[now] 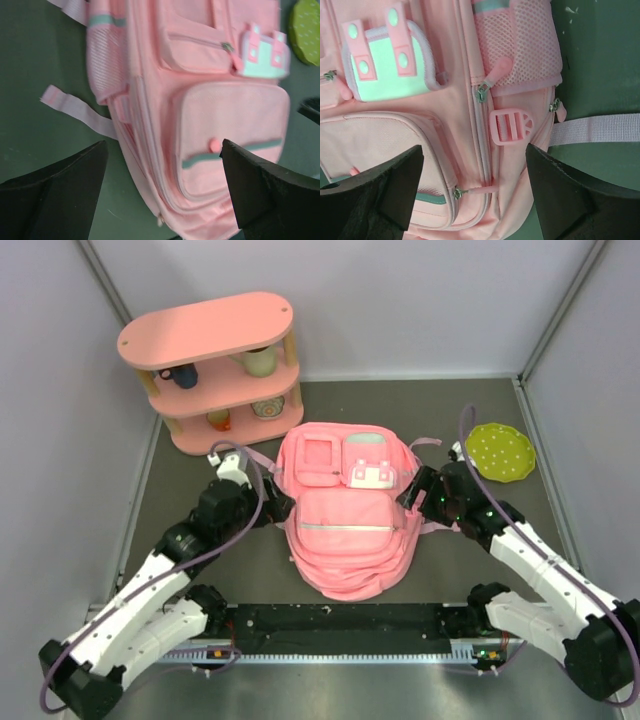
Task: Pack the student bag
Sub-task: Adjust the student bag at the center of the board.
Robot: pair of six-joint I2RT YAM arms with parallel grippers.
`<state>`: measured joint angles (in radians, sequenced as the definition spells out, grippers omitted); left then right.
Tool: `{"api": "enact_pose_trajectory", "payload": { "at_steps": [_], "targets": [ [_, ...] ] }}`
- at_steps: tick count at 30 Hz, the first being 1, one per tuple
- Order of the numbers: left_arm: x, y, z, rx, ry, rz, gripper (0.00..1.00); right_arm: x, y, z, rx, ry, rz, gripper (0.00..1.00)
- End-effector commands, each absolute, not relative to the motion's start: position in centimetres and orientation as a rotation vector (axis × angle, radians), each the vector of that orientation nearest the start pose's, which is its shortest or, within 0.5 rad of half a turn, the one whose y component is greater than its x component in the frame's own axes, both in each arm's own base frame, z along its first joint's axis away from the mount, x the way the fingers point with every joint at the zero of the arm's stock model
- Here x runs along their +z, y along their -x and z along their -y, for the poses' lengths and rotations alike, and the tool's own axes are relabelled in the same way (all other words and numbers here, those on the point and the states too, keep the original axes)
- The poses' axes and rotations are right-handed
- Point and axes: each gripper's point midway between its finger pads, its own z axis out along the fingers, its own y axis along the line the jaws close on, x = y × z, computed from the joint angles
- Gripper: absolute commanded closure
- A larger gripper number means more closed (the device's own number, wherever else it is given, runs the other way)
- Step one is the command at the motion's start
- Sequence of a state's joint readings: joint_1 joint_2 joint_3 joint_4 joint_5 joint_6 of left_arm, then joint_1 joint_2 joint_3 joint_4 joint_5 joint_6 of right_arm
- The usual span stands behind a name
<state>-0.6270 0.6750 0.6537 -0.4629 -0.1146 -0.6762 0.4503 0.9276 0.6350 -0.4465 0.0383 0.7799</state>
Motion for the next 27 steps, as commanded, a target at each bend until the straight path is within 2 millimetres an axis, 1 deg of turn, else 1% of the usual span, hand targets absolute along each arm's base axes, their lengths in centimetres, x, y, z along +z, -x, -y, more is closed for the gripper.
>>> {"api": "enact_pose_trajectory", "payload": {
  "at_steps": [1,2,4,5,7,8,10,11,12,13,14,15,16,17,19,21,22,23,24,25,26,27],
  "targets": [
    [18.5,-25.6,16.1,-0.641,0.144,-2.126,0.01,14.9,-26.1,-14.7,0.604,-0.360,-2.293,0.18],
    [17.4,-26.3,16.1,-0.668,0.164,-2.161,0.01,14.9,-26.0,-15.1,0.630,-0.349,-2.305,0.18],
    [17.3,-27.3,16.7,-0.732,0.183,-2.149,0.01,14.7,-26.2,-14.7,0.626,-0.367,-2.309,0.18],
    [17.1,-28.0,17.2,-0.774,0.177,-2.142,0.01,14.4,-26.2,-14.7,0.631,-0.370,-2.324,0.18],
    [16.9,-28.6,18.2,-0.819,0.172,-2.140,0.01,13.9,-26.3,-14.2,0.628,-0.387,-2.335,0.18],
    [16.7,-29.4,19.0,-0.856,0.159,-2.134,0.01,13.5,-26.2,-14.2,0.639,-0.388,-2.348,0.18],
    [15.9,-29.2,20.6,-0.946,0.127,-2.170,0.02,12.8,-26.1,-13.9,0.635,-0.403,-2.368,0.18],
    [15.1,-29.8,21.4,-0.981,0.109,-2.188,0.02,12.6,-26.2,-13.7,0.647,-0.413,-2.371,0.18],
    [15.2,-29.4,22.6,-1.065,0.080,-2.206,0.01,12.1,-26.1,-13.8,0.651,-0.419,-2.391,0.18],
    [15.1,-29.6,23.2,-1.094,0.073,-2.218,0.01,12.0,-26.1,-13.7,0.655,-0.417,-2.396,0.18],
    [14.2,-29.6,24.2,-1.126,0.077,-2.255,0.01,12.0,-26.1,-13.8,0.671,-0.413,-2.399,0.18],
    [14.6,-29.6,25.2,-1.175,0.043,-2.233,0.01,11.9,-26.1,-13.8,0.673,-0.409,-2.405,0.18],
    [14.5,-29.2,26.1,-1.197,0.020,-2.242,0.01,11.9,-26.2,-13.8,0.671,-0.398,-2.404,0.18],
    [14.4,-29.4,26.7,-1.204,0.013,-2.252,0.01,12.0,-26.2,-13.8,0.668,-0.394,-2.400,0.18],
    [14.4,-28.9,27.6,-1.206,-0.016,-2.264,0.01,12.4,-26.5,-13.6,0.660,-0.380,-2.385,0.18],
    [14.8,-29.0,27.7,-1.194,-0.027,-2.264,0.01,12.8,-26.8,-13.3,0.642,-0.384,-2.367,0.18],
    [14.1,-28.9,27.1,-1.141,-0.001,-2.307,0.01,13.1,-27.0,-13.2,0.639,-0.383,-2.355,0.18],
    [14.7,-29.1,26.6,-1.097,-0.027,-2.291,0.01,13.4,-27.2,-13.0,0.638,-0.382,-2.344,0.18],
    [14.6,-29.1,26.0,-1.048,-0.024,-2.303,0.01,14.1,-27.4,-12.9,0.638,-0.378,-2.326,0.18],
    [13.8,-28.5,24.8,-0.976,-0.007,-2.361,0.01,14.5,-27.6,-12.7,0.629,-0.363,-2.311,0.18],
    [14.4,-29.1,23.7,-0.888,-0.004,-2.334,0.01,15.4,-27.9,-12.2,0.606,-0.367,-2.272,0.17],
    [14.5,-28.9,22.9,-0.840,-0.001,-2.345,0.01,16.1,-28.1,-12.0,0.592,-0.368,-2.246,0.15]
  ]
}}
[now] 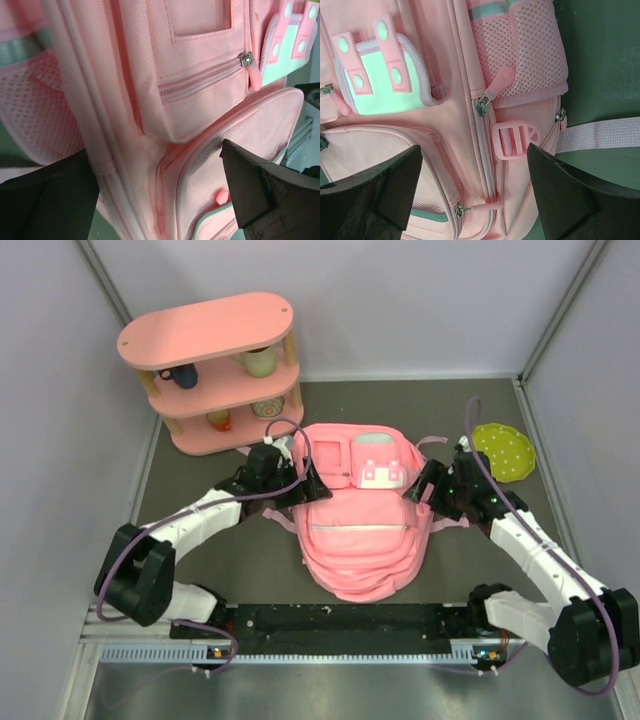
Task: Pack the student bag
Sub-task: Adjust the student bag at the center of the board, then reset both arms
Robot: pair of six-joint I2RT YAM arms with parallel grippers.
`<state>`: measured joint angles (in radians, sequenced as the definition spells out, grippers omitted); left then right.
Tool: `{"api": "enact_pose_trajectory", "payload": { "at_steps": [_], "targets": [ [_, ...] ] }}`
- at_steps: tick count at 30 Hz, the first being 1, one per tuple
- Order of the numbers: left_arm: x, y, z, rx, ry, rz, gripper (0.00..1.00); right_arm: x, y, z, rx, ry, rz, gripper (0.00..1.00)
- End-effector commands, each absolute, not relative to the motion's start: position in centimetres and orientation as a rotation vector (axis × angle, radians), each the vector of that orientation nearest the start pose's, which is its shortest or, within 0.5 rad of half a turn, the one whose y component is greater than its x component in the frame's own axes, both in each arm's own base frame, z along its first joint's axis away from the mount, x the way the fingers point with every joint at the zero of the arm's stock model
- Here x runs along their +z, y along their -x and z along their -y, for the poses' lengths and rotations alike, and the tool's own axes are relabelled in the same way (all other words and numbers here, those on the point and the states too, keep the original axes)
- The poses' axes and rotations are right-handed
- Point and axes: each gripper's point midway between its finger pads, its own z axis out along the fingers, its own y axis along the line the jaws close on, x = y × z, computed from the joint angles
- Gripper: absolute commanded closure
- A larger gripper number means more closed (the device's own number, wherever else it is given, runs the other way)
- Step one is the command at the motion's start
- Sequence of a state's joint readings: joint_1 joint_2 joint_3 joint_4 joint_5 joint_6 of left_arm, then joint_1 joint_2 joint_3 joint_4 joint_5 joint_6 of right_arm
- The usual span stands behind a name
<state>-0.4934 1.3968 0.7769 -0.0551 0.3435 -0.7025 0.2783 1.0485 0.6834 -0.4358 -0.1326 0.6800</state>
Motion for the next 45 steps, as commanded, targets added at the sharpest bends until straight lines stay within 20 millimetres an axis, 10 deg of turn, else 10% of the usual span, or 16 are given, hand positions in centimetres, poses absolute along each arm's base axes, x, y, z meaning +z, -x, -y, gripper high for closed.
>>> {"api": "enact_pose_trajectory", "payload": {
  "at_steps": [1,11,19,26,37,45],
  "targets": [
    [14.7,-28.8,22.1,-0.801,0.004,-2.343,0.01,16.7,-28.3,-11.6,0.572,-0.366,-2.216,0.14],
    [19.5,-28.8,12.3,-0.360,0.236,-2.085,0.01,23.7,-29.2,-7.3,0.341,-0.214,-1.849,0.01],
    [19.2,-30.9,6.9,-0.338,0.391,-2.095,0.01,22.8,-30.1,-3.5,0.061,-0.219,-1.838,0.01],
    [19.3,-30.9,5.5,-0.374,0.406,-2.101,0.01,20.2,-33.1,-3.5,0.216,-0.266,-2.095,0.01],
    [17.4,-30.1,4.3,-0.289,0.439,-2.133,0.01,19.9,-34.6,0.0,0.076,-0.263,-1.739,0.01],
    [16.8,-29.8,4.2,-0.286,0.423,-2.127,0.01,15.2,-34.7,2.9,-0.117,-0.339,-1.818,0.01]
  ]
}}
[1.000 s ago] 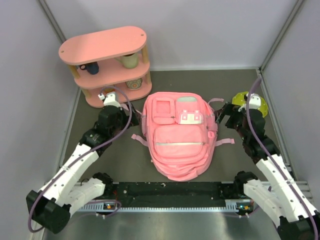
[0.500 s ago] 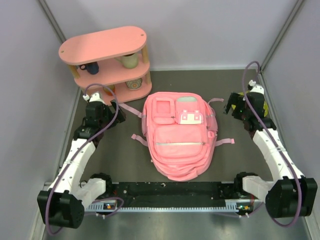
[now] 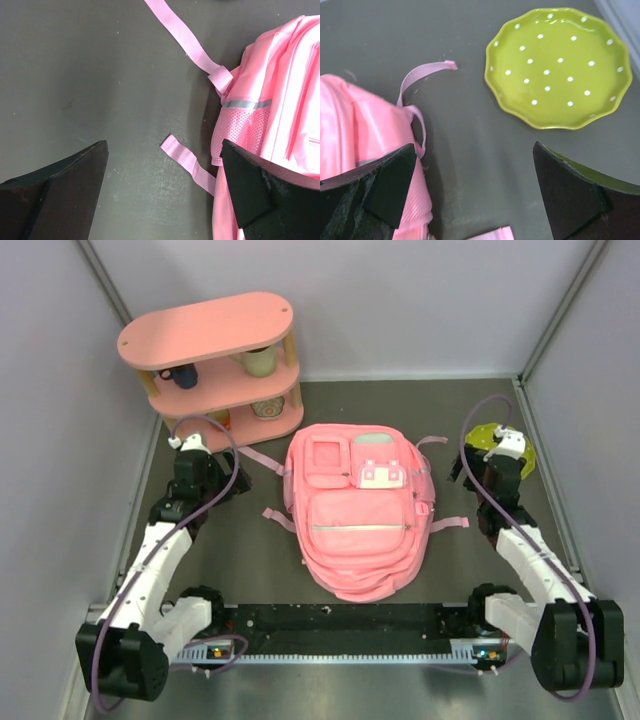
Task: Pack the student bag
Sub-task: Reset both arms
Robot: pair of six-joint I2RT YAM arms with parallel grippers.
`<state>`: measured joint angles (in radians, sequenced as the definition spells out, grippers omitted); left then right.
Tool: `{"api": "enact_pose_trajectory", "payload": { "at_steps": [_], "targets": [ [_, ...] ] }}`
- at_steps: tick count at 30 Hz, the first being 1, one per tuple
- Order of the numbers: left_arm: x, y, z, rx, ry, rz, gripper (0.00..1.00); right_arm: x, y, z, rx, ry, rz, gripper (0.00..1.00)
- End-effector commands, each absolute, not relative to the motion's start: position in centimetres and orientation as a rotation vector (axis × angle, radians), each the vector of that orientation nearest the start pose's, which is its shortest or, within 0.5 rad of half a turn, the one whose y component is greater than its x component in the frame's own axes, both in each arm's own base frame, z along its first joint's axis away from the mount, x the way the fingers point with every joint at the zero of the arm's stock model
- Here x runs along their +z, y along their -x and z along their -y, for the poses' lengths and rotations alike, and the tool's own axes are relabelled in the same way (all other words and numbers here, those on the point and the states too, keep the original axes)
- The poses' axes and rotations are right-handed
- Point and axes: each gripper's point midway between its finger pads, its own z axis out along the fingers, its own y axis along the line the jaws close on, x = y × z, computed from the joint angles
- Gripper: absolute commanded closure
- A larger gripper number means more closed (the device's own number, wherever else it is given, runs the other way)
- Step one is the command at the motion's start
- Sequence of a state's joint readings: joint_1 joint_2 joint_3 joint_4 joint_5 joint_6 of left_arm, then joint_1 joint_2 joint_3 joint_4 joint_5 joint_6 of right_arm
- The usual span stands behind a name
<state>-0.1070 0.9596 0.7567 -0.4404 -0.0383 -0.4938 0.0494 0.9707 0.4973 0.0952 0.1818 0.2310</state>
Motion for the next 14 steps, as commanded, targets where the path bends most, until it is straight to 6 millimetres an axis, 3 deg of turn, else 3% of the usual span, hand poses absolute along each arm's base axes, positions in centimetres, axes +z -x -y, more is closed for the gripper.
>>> {"api": "enact_pose_trajectory", "payload": {
  "at_steps": [1,4,5,11,14],
  "targets": [
    [16.8,-29.8,4.3,-0.287,0.421,-2.126,0.01,14.0,-34.3,3.8,-0.174,-0.361,-1.828,0.01],
    [16.9,-29.7,4.2,-0.291,0.414,-2.110,0.01,14.9,-34.5,5.0,-0.225,-0.401,-1.723,0.01],
    [17.1,-29.7,4.3,-0.298,0.412,-2.100,0.01,13.9,-33.8,5.2,-0.247,-0.373,-1.716,0.01],
    [17.0,-29.7,4.5,-0.311,0.401,-2.098,0.01,12.7,-33.5,4.7,-0.214,-0.330,-1.633,0.01],
    [17.2,-29.6,3.7,-0.269,0.438,-2.074,0.01,13.5,-34.1,4.5,-0.209,-0.304,-1.608,0.01]
  ]
}}
